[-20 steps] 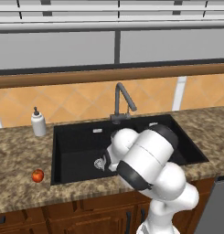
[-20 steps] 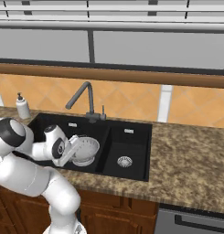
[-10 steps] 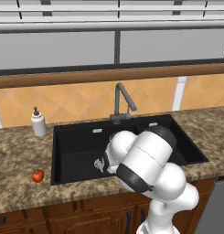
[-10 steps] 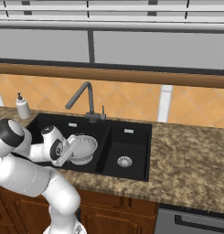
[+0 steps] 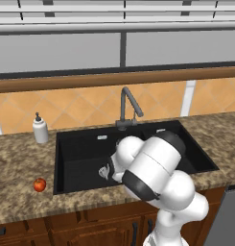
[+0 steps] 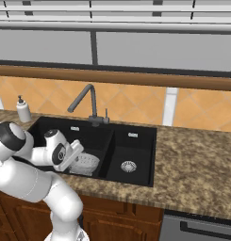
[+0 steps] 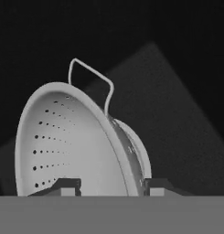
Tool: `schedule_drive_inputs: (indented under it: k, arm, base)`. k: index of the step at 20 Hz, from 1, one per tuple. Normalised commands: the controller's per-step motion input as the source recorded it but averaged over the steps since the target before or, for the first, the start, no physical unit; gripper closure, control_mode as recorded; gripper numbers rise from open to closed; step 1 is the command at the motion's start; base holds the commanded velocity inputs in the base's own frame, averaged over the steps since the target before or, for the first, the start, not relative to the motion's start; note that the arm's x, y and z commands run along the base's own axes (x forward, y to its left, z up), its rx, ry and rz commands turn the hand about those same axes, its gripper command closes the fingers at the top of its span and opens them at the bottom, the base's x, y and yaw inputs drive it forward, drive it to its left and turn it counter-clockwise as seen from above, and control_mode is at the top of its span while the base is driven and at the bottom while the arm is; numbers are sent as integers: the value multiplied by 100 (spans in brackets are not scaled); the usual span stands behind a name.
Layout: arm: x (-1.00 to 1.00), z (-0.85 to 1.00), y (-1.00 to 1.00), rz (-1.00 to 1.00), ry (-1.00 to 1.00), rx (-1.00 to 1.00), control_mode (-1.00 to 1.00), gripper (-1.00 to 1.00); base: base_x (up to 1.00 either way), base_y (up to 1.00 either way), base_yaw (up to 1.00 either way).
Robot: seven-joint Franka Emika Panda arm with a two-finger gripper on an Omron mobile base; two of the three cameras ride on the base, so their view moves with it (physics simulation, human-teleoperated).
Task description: Put the colander in the sink, put the apple in the colander, and turn on the sink faucet and pour water over the colander.
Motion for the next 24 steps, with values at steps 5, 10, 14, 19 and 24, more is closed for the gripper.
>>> schedule_drive_inputs:
  k: [5, 10, 14, 19, 24]
  arm:
    - [-2, 0, 23, -21, -3, 4, -100, -100]
    - [-28, 16, 51, -18, -13, 5, -100, -100]
    - [-36, 68, 63, -13, -11, 7, -100, -100]
    - [-14, 98, 69, -3, 3, 8, -100, -100]
    - [-3, 98, 93, 8, 27, 4, -100, -100]
  base:
    - [0, 0, 0]
    - [0, 0, 0]
    - [0, 0, 0]
    - [0, 0, 0]
    - [0, 0, 0]
